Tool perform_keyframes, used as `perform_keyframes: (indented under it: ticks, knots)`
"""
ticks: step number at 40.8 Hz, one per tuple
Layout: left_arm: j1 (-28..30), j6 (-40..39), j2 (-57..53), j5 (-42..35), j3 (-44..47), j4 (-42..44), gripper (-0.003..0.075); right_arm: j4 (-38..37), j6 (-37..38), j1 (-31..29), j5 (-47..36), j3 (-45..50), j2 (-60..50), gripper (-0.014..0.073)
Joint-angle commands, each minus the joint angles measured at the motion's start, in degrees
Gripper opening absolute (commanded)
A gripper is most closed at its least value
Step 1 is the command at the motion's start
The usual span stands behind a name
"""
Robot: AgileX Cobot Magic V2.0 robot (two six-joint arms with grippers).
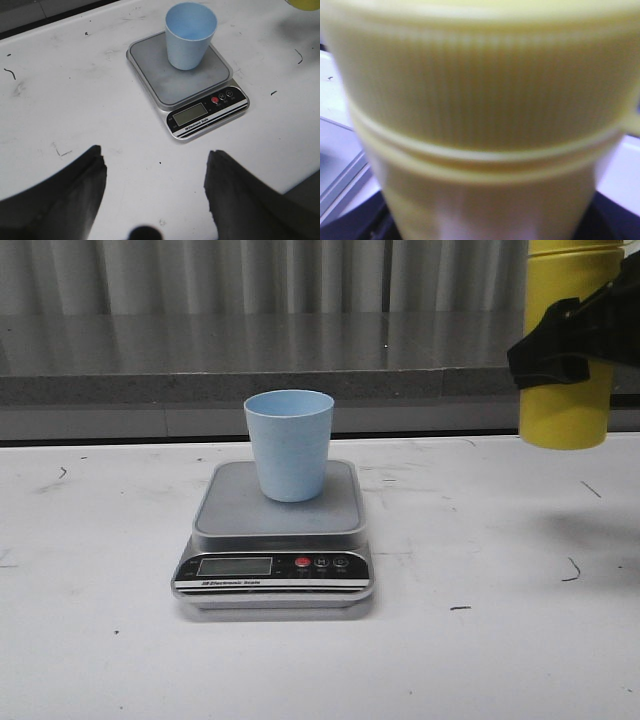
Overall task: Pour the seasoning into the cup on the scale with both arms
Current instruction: 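Turn the bottle upright and carry it back beside the scale, then lower the bottle onto the table and open the right gripper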
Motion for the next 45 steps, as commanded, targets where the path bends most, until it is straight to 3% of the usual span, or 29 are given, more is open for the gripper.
perform_keyframes:
  ticks: [1, 5, 10, 17, 25, 45]
  knots:
    - [-0.4, -0.3, -0.1, -3.7, -1.4, -0.1, 0.0418, 10.1, -10.6, -0.3, -10.9, 0.4, 0.3, 0.0308]
    - [-0.4, -0.3, -0.1, -3.7, -1.4, -0.1, 0.0418, 14.4, -16.7, -0.3, -18.0, 2.3, 2.8, 0.0308]
    - [-0.4, -0.3, -0.1, -3.7, -1.4, -0.1, 0.0418, 15.6, -16.8, -0.3, -26.9, 3.1, 6.7, 0.0308]
    - [-0.4, -0.3, -0.1, -3.7, -1.4, -0.1, 0.0418, 16.4, -19.1, -0.3, -33.1, 3.1, 11.6, 0.0308]
    - [-0.4, -0.3, -0.1, -3.7, -1.4, -0.1, 0.0418, 16.6, -24.9, -0.3, -36.6, 3.0, 16.2, 0.0308]
    - [-0.4, -0.3, -0.1, -3.7, -1.4, -0.1, 0.0418, 18.1, -24.7, -0.3, -37.4, 1.9, 19.7, 0.0310]
